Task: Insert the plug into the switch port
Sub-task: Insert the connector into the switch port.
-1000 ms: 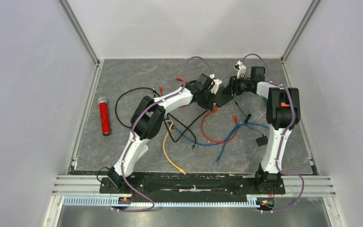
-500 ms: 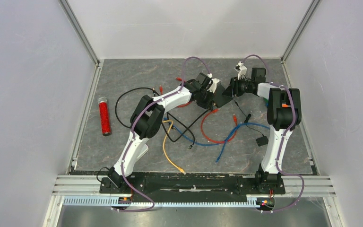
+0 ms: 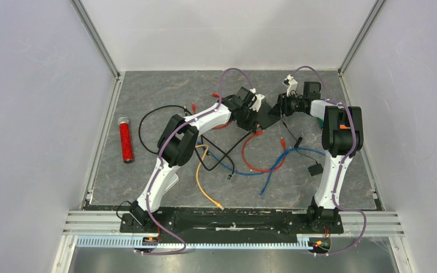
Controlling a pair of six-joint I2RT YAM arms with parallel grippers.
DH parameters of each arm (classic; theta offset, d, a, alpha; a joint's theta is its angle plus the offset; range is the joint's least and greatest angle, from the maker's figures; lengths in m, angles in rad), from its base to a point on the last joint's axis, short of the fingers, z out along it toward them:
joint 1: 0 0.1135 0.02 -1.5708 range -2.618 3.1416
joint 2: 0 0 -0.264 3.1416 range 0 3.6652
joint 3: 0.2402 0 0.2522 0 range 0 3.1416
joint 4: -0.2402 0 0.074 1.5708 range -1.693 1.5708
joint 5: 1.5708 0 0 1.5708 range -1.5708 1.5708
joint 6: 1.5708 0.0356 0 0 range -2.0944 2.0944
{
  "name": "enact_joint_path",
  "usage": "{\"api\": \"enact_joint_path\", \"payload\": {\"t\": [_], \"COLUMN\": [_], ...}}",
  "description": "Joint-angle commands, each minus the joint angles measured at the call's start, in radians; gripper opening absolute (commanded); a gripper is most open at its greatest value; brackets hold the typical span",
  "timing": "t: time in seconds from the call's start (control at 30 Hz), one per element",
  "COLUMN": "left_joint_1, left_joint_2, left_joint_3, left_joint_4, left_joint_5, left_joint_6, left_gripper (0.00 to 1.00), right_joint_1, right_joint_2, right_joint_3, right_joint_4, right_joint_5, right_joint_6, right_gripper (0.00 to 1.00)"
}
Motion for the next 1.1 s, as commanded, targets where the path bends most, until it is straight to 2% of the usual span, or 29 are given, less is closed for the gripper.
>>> {"api": "enact_joint_path", "payload": {"t": [0.0,0.13,0.27,0.4,0.73,0.93,1.07], "left_joint_1": [-0.006,-0.010,-0.028,-0.035,-0.084,-0.105,-0.106], "left_joint_2": [0.083,0.048,0.009,-0.008,-0.037,-0.046,-0.040], "left_joint_3": [0.002,-0.063,-0.120,-0.147,-0.195,-0.207,-0.205], "left_joint_4": [0.074,0.125,0.171,0.199,0.268,0.308,0.309], "left_joint_5": [-0.041,-0.080,-0.127,-0.161,-0.327,-0.366,-0.337], "left_joint_6": [0.004,0.021,0.060,0.037,0.036,0.035,0.007], "left_gripper": [0.02,0.02,0.02,0.02,0.02,0.02,0.02], "right_joint_1": [0.095,0.108,0.127,0.131,0.131,0.131,0.131], "right_joint_2": [0.039,0.046,0.058,0.053,-0.007,-0.044,-0.062], "right_joint_3": [-0.063,-0.073,-0.062,-0.090,-0.209,-0.269,-0.306], "right_joint_4": [-0.215,-0.226,-0.278,-0.271,-0.118,-0.080,-0.058], "right_joint_5": [-0.218,-0.290,-0.273,-0.230,-0.178,-0.157,-0.137], "right_joint_6": [-0.008,-0.023,-0.053,-0.020,0.182,0.233,0.251], "right_gripper": [0.43,0.42,0.41,0.40,0.39,0.38,0.38]}}
